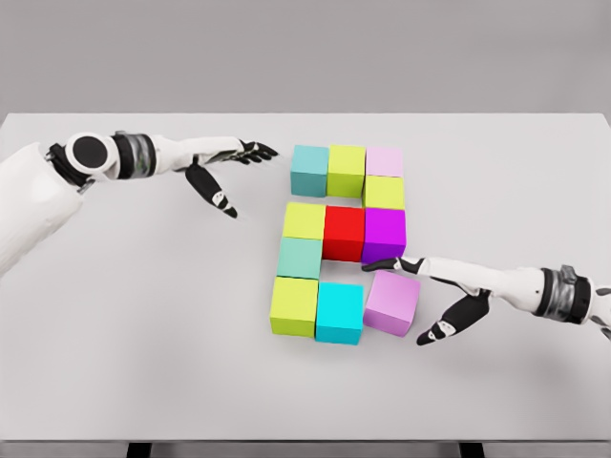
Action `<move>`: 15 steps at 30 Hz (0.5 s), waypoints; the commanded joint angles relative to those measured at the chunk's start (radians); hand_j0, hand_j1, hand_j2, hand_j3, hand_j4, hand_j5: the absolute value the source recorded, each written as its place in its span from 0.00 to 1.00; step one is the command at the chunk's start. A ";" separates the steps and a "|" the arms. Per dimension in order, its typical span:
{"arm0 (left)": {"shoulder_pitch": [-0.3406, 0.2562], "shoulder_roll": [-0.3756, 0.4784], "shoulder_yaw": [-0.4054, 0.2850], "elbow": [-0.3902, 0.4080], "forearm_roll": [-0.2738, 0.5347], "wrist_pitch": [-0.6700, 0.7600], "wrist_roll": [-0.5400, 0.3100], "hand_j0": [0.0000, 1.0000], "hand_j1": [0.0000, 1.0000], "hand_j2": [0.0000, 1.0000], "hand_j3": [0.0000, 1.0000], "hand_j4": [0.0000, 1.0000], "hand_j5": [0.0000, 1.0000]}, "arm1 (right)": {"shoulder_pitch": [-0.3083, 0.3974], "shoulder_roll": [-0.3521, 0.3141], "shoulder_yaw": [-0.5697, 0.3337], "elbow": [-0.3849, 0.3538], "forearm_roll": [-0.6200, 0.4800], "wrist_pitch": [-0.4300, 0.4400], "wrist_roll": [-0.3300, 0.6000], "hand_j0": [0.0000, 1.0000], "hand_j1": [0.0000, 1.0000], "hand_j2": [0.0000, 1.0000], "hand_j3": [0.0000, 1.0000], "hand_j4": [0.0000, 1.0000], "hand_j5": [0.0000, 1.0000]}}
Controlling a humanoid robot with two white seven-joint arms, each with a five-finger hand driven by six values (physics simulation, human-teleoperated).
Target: Assemble the squares on the desktop into the number 2
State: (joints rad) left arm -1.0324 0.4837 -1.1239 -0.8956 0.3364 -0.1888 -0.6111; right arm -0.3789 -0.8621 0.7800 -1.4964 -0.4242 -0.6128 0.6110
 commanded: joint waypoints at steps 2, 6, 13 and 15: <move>0.005 0.047 0.072 -0.003 0.010 -0.023 0.000 1.00 1.00 1.00 1.00 1.00 1.00 | 0.002 -0.003 0.001 -0.021 -0.007 0.002 0.000 1.00 1.00 1.00 1.00 1.00 1.00; 0.011 0.052 0.073 0.001 0.006 -0.023 0.000 1.00 1.00 1.00 1.00 1.00 1.00 | 0.006 -0.005 0.002 -0.031 -0.008 0.002 0.000 1.00 1.00 1.00 1.00 1.00 1.00; 0.012 0.052 0.073 0.003 0.006 -0.021 0.000 1.00 1.00 1.00 1.00 1.00 1.00 | 0.012 -0.005 0.002 -0.059 -0.008 0.002 0.000 1.00 1.00 1.00 1.00 1.00 1.00; 0.012 0.052 0.073 0.003 0.004 -0.021 0.000 1.00 1.00 1.00 1.00 1.00 1.00 | 0.020 -0.005 0.002 -0.073 -0.008 0.002 0.000 1.00 1.00 1.00 1.00 1.00 1.00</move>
State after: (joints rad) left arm -1.0201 0.5348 -1.0528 -0.8927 0.3364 -0.2112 -0.6110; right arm -0.3559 -0.8658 0.7828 -1.5579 -0.4240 -0.6129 0.6111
